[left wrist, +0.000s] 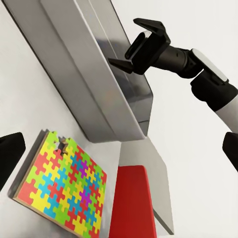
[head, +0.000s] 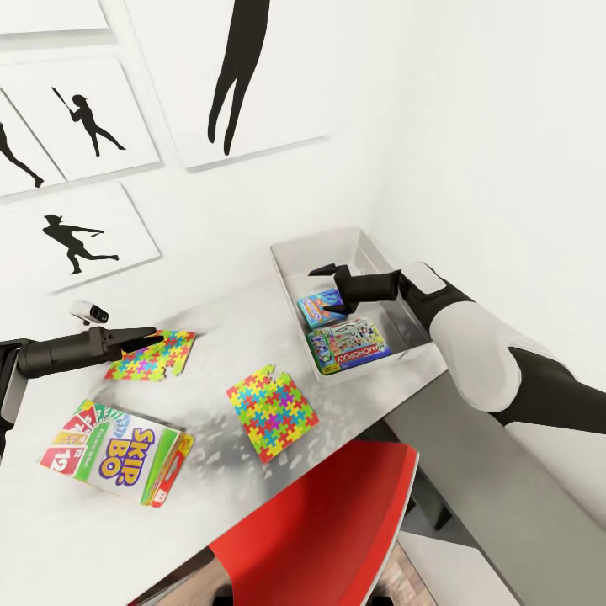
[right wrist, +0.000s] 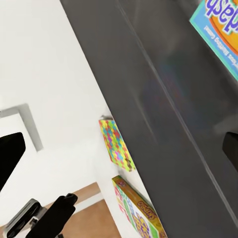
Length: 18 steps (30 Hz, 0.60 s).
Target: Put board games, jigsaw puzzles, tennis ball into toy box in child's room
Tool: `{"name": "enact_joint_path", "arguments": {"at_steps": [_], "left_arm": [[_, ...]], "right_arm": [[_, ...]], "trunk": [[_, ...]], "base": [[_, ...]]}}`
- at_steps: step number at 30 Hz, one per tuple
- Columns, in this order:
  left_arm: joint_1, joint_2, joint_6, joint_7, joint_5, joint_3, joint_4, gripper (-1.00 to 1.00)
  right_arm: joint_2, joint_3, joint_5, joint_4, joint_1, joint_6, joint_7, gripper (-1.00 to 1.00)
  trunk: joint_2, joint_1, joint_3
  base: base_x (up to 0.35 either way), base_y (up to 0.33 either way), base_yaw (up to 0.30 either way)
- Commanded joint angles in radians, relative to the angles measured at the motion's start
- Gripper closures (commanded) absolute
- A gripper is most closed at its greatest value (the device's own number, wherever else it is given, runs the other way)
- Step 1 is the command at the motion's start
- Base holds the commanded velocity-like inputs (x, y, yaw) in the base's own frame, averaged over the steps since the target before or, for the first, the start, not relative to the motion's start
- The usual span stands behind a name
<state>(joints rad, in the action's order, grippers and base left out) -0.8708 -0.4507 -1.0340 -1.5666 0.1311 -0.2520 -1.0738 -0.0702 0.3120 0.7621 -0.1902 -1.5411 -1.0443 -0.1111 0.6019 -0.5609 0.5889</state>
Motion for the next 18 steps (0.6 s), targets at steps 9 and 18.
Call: {"name": "enact_joint_path", "arguments": {"at_steps": [9, 18], "left_arm": [[-0.001, -0.001, -0.011, -0.004, -0.001, 0.000, 0.000, -1.00], [-0.001, -0.008, -0.008, -0.004, -0.002, -0.009, 0.001, -1.00]], "right_arm": [[-0.001, 0.004, -0.012, -0.010, -0.001, -0.003, -0.010, -1.00], [0.004, 0.003, -0.011, -0.067, 0.003, -0.003, -0.020, -1.00]], "trunk": [[0.001, 0.000, 0.001], [0.001, 0.000, -0.004]], "base": [[0.000, 0.000, 0.000], [0.000, 0.000, -0.032]]}}
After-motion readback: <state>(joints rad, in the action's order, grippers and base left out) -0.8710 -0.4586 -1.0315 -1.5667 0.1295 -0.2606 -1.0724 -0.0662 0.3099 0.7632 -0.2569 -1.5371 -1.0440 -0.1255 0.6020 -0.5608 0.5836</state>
